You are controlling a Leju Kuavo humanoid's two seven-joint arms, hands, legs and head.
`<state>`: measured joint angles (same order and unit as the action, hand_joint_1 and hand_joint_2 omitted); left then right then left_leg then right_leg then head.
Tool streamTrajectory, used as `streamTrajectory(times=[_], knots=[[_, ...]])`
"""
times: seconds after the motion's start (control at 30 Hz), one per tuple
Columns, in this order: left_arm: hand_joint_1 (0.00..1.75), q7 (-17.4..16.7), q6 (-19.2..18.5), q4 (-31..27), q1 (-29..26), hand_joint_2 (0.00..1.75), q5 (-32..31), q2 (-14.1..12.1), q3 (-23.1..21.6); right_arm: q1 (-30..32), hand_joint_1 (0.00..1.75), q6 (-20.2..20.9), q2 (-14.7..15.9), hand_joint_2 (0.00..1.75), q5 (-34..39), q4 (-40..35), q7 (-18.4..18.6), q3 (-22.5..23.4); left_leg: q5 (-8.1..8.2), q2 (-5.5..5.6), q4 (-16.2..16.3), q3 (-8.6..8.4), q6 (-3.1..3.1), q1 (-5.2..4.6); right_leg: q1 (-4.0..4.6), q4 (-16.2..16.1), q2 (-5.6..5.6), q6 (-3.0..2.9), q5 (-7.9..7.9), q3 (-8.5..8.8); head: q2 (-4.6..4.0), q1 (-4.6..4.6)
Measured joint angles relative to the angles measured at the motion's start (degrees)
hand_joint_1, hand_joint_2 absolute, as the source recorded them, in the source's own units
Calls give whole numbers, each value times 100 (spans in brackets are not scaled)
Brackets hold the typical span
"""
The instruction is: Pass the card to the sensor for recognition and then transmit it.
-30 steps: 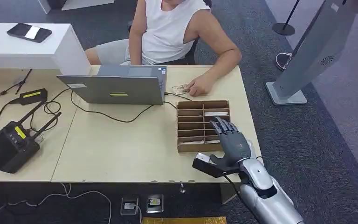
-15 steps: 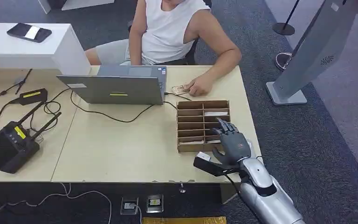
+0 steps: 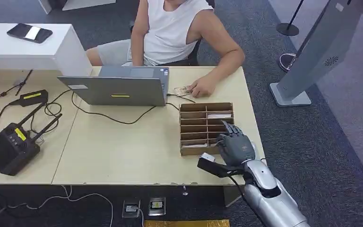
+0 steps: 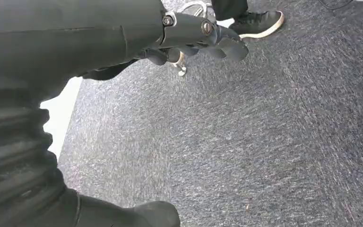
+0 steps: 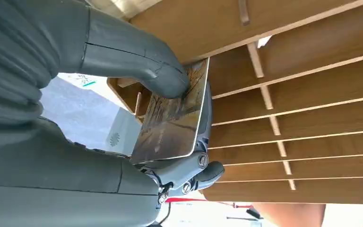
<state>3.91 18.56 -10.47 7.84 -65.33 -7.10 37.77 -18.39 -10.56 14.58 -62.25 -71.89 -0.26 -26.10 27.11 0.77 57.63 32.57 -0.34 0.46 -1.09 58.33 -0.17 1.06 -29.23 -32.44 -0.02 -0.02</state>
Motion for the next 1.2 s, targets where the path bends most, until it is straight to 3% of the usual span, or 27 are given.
streamTrajectory(times=[0.47,0.93,1.2], knots=[[0,0,17,0,0,175,-52,15,0,-141,175,-258,-4,175,90,98,-105,20,0,-1,0,0,0,0,0,0,1,0,1,1,0,0],[0,2,-42,0,23,175,-122,33,0,-1789,175,-544,155,175,306,-478,-391,837,-1,-6,3,-3,0,-1,-1,1,12,1,5,-1,0,0],[0,7,-48,0,73,175,-116,68,0,-2465,175,-730,-26,175,402,-278,-676,831,-1,-5,1,4,0,0,0,2,11,0,4,-2,0,0]])
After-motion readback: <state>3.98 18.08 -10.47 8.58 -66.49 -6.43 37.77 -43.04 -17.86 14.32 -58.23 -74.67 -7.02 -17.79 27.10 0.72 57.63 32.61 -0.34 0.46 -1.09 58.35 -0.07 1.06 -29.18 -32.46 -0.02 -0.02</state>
